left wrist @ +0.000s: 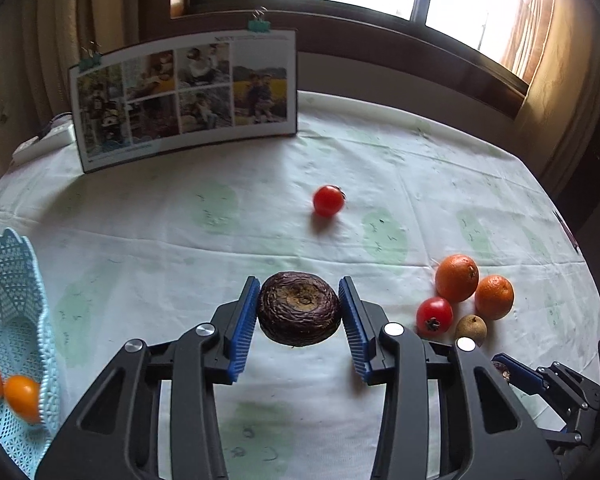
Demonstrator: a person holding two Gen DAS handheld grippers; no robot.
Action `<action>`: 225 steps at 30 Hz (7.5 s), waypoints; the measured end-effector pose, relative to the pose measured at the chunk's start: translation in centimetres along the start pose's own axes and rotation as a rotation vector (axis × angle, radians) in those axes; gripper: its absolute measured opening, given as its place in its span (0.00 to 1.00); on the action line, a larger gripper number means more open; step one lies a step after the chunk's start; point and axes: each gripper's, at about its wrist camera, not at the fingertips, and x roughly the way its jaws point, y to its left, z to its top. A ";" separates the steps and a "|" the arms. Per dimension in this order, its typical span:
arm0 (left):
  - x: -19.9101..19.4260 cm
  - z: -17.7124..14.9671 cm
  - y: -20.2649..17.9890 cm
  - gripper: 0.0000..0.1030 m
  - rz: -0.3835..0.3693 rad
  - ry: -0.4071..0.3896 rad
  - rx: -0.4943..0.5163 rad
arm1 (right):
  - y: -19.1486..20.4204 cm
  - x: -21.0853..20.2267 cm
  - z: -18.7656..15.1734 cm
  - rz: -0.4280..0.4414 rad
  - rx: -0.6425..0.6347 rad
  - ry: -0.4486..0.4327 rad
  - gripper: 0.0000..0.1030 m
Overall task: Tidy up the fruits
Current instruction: 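Carry both dark fruits to the basket and release them inside, then withdraw both open tools from the basket toward the remaining fruits, then grasp an orange with the right tool while the left tool grasps a brown fruit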
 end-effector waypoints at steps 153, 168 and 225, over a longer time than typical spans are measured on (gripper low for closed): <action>-7.9 -3.7 4.6 0.97 0.194 -0.189 -0.014 | -3.5 2.8 5.1 -0.098 0.083 -0.026 0.46; -5.7 -3.4 3.1 0.97 0.169 -0.136 0.017 | -4.2 2.8 4.8 -0.088 0.089 -0.014 0.42; -1.7 -3.1 -1.4 0.26 0.058 -0.029 0.120 | -5.4 -0.1 3.5 -0.083 0.140 -0.086 0.38</action>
